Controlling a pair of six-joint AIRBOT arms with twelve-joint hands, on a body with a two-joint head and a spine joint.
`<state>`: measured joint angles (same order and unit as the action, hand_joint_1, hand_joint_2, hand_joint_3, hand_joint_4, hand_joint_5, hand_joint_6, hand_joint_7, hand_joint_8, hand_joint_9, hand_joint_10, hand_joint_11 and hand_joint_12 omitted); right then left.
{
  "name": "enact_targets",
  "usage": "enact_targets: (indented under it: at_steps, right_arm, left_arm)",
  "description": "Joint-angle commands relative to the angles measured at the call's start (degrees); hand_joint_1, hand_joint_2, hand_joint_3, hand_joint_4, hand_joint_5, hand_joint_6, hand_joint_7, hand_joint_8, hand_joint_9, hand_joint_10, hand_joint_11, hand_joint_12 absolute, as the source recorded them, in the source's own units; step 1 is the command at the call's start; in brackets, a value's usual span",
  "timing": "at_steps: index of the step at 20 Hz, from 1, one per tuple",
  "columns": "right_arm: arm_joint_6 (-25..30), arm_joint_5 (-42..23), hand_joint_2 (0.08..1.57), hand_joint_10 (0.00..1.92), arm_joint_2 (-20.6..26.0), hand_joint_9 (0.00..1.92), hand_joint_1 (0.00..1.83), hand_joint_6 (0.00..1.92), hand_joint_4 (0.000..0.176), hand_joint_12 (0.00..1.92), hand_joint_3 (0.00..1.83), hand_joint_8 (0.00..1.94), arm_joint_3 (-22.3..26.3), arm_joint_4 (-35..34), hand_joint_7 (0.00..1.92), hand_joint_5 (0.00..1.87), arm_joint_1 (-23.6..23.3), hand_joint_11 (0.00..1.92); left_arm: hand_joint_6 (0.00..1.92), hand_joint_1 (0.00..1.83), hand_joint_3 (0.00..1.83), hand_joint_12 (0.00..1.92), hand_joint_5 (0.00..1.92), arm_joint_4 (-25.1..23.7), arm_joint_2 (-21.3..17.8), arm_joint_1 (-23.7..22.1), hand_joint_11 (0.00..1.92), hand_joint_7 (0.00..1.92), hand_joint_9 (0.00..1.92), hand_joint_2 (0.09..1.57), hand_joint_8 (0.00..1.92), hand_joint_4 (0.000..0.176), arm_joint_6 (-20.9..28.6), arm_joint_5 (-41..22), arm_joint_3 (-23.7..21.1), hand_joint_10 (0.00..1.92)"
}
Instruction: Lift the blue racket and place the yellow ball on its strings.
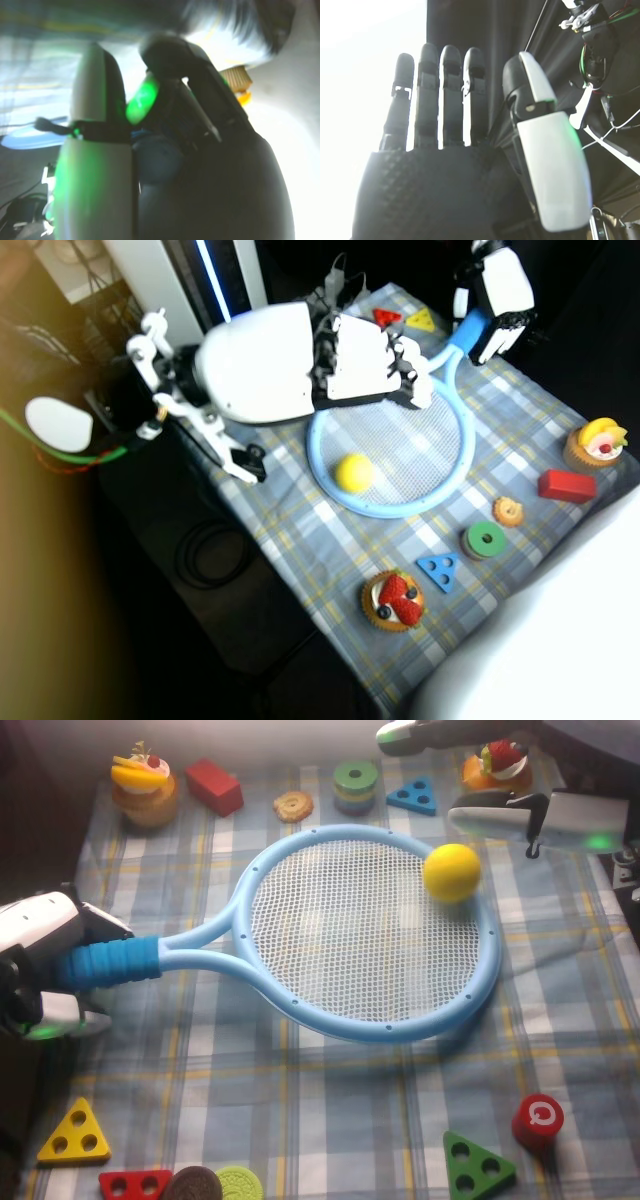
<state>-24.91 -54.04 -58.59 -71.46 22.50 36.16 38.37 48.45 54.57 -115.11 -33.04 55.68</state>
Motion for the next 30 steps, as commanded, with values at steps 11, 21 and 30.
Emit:
enact_targets:
  at_steps: [11, 21, 30]
  right_arm:
    - [-0.07, -6.45, 1.31, 0.00, 0.48, 0.50, 0.82, 0.00, 0.000, 0.85, 0.00, 0.00, -0.02, -3.61, 0.58, 0.61, 0.67, 0.09]
    - [-10.01, -25.78, 1.27, 0.01, 7.63, 0.58, 0.84, 0.00, 0.000, 0.72, 0.00, 0.00, 7.99, -20.03, 0.56, 0.51, 13.09, 0.23]
    - [-12.00, -46.95, 1.23, 0.01, 8.92, 0.08, 0.96, 0.02, 0.046, 0.02, 0.00, 0.00, 13.44, -30.29, 0.05, 0.21, 24.30, 0.03]
  left_arm:
    - [0.00, 0.98, 0.00, 0.83, 0.16, -0.88, -1.66, 0.93, 0.00, 0.24, 0.29, 0.93, 0.00, 0.175, 0.21, -10.52, -3.31, 0.12]
    - [0.00, 0.84, 0.00, 0.01, 0.00, -17.78, -14.05, 10.72, 0.00, 0.07, 0.03, 0.84, 0.01, 0.152, 48.72, -47.10, -9.30, 0.00]
    - [1.80, 0.56, 0.02, 0.06, 0.38, -21.36, -10.57, 11.44, 0.00, 0.38, 0.04, 1.44, 0.01, 0.172, 72.55, -66.33, -4.37, 0.00]
